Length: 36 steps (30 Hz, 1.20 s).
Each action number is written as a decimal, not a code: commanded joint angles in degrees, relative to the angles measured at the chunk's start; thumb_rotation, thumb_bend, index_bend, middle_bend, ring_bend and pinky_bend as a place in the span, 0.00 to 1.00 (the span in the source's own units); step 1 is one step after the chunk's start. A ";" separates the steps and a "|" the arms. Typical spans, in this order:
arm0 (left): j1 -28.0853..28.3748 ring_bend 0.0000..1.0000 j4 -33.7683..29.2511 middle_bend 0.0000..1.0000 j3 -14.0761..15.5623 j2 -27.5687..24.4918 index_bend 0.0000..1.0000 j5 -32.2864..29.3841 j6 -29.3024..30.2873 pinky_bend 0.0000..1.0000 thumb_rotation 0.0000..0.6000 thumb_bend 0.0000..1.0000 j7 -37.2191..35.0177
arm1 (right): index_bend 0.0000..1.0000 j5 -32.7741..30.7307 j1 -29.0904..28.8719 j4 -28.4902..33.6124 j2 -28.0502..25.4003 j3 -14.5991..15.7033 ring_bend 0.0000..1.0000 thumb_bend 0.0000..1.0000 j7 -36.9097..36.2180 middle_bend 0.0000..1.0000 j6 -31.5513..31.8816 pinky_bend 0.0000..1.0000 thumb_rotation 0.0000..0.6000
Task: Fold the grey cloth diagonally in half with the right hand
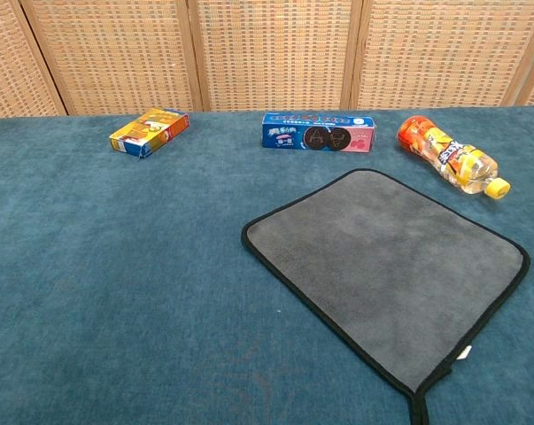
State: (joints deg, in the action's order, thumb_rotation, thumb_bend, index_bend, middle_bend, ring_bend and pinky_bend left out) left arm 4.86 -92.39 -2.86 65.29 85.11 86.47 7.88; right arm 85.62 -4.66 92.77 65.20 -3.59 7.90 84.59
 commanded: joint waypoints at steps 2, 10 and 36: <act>0.01 0.00 0.00 0.00 0.03 0.00 0.00 0.00 -0.08 0.00 1.00 0.17 -0.03 | 0.05 0.06 -0.01 0.02 0.00 0.04 0.00 0.07 0.00 0.00 -0.03 0.00 1.00; 0.00 0.00 0.08 0.00 -0.03 0.03 0.00 0.35 0.24 0.00 1.00 0.17 -0.32 | 0.05 0.53 0.14 0.54 -0.16 0.11 0.00 0.07 -0.14 0.00 0.46 0.00 1.00; 0.24 0.00 0.29 0.00 -0.09 0.27 0.00 0.28 -0.14 0.00 1.00 0.17 -0.61 | 0.05 7.30 0.28 4.38 2.72 4.17 0.00 0.07 3.11 0.00 0.17 0.00 1.00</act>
State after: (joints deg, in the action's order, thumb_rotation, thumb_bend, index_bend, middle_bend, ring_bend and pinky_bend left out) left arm 5.10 -92.09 -2.96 65.56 85.38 86.35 7.27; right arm 92.17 -4.13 96.85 67.30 -0.07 10.46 85.33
